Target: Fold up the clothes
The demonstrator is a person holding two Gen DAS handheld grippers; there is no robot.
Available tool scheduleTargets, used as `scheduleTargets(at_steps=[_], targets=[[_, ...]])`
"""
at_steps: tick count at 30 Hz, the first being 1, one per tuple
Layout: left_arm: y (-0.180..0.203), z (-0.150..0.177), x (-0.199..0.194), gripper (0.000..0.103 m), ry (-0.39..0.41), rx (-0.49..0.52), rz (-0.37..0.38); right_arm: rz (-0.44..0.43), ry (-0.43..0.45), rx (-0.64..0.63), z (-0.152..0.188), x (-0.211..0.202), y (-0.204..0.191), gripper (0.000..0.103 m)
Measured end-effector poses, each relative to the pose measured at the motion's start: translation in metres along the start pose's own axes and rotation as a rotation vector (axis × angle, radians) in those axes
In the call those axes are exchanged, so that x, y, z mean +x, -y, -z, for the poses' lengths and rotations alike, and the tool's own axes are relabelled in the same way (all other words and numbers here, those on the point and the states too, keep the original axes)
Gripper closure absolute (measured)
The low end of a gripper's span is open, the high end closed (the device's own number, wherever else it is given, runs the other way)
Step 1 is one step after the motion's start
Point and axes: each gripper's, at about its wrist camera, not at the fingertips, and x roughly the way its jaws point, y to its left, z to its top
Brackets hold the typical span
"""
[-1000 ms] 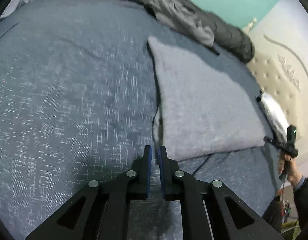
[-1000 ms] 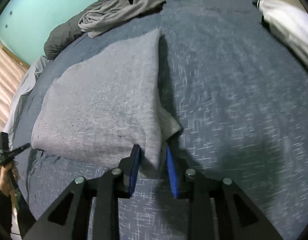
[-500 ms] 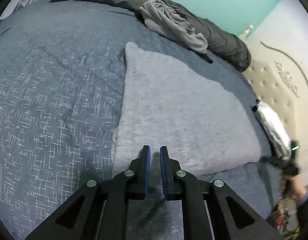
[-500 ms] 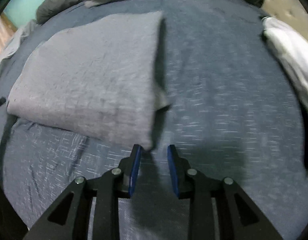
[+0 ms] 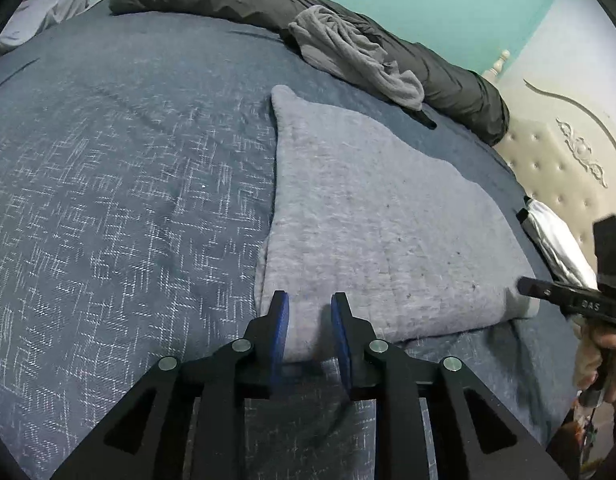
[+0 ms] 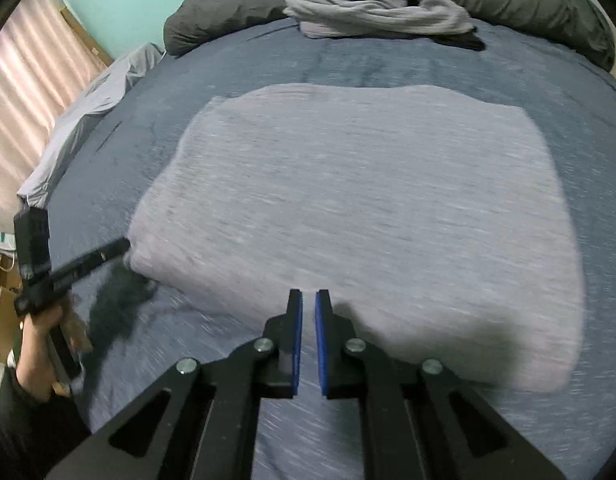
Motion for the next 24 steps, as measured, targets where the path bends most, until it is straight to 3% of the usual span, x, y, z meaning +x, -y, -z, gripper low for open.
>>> scheduleTargets(at_steps=[4,6,11,17,21,24], targets=[[-0.004,-0.002,-0.009,0.077,0.036,-0.011,0.032,0.057,-0.011,-0.001,-0.005,0.026,-0.033,0.098],[-0.006,-0.005,-0.011,0.077,0.048,-0.016,0.04,0.116,-0.032,0.018,-0.003,0.04,-0.035,0.098],[-0.011,-0.006,-0.013,0.076,0.053,-0.044,0.068,0.142,-0.067,0.087,0.013,0.071,-0.025,0.099],[-0.007,-0.009,-0.015,0.071,0.066,-0.049,0.088,0.206,-0.037,0.018,0.02,0.075,-0.035,0.099],[-0.007,-0.011,-0.018,0.069,0.08,-0.061,0.103,0.191,-0.041,0.025,0.015,0.067,-0.033,0.1],[-0.008,-0.009,-0.017,0.069,0.077,-0.072,0.114,0.237,-0.011,-0.019,0.005,0.059,-0.039,0.1]])
